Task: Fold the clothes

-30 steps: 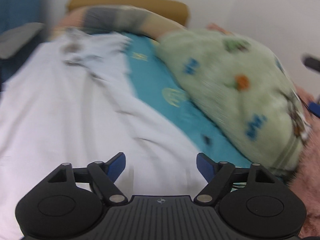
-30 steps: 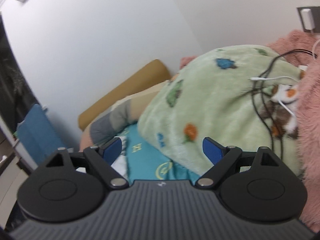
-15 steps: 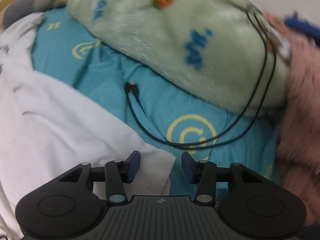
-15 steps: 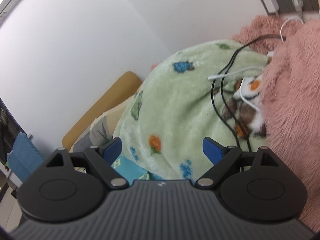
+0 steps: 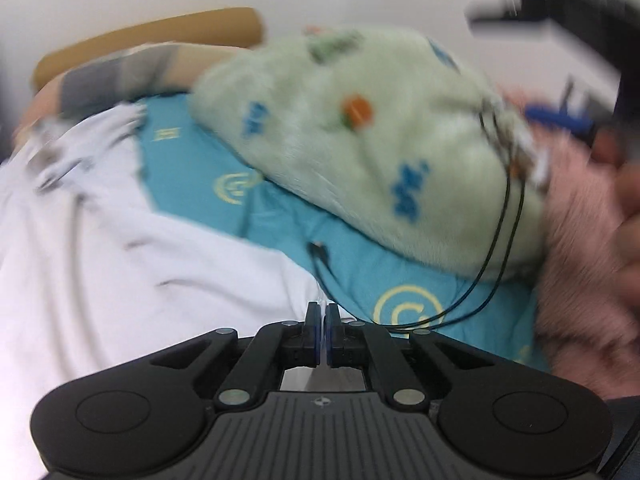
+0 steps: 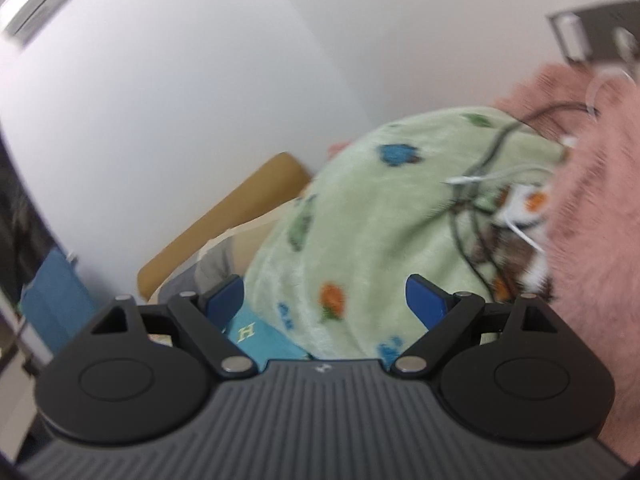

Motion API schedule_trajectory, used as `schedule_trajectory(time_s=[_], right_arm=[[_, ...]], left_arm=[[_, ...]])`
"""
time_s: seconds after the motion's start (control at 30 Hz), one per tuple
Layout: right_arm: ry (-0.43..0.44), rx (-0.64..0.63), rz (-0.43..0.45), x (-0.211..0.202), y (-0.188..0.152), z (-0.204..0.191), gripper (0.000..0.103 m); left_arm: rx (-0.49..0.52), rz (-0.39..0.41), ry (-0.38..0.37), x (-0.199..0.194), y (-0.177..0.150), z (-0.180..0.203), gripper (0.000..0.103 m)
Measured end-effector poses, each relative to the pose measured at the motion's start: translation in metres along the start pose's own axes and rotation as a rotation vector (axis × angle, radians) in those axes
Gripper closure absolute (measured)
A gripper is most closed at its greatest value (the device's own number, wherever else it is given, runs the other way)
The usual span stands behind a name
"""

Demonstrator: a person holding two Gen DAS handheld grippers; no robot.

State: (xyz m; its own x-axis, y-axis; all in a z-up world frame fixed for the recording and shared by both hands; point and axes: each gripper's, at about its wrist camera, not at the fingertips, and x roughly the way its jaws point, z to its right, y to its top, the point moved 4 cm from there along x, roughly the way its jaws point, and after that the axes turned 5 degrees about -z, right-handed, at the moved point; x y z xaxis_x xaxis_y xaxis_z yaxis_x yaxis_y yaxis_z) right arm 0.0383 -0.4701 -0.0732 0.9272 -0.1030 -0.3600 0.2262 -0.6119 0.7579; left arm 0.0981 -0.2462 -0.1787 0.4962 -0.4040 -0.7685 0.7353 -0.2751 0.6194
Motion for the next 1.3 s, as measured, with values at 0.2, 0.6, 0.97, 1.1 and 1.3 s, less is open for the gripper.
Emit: schedule_trajectory(time_s=[0.2, 0.6, 0.97, 1.1, 1.3], right_arm=[[0.079, -0.120, -0.045, -0.002, -0.009, -0.033, 0.014], [0.095, -0.348, -0.264, 0.015, -0.063, -0.091, 0.014], [0.057, -0.361, -0.306, 0.028, -0.096, -0.119, 0.014], [0.029, -0.340, -0.322, 0.046, -0.105, -0.122, 0.014], [-0.004, -0.359, -0.370, 0.084, -0.122, -0.120, 0.014]], left_arm=[[-0.274, -0.035, -0.016, -0.067, -0.037, -0.063, 0.101], [-0.447, -0.230, -0.014, -0.075, -0.071, -0.113, 0.074], [-0.430, -0.118, 0.131, -0.065, 0.040, -0.192, 0.033], [-0.509, -0.112, 0.176, -0.019, 0.092, -0.240, 0.033], [-0.744, -0.012, 0.149, 0.068, 0.140, -0.311, 0.035]])
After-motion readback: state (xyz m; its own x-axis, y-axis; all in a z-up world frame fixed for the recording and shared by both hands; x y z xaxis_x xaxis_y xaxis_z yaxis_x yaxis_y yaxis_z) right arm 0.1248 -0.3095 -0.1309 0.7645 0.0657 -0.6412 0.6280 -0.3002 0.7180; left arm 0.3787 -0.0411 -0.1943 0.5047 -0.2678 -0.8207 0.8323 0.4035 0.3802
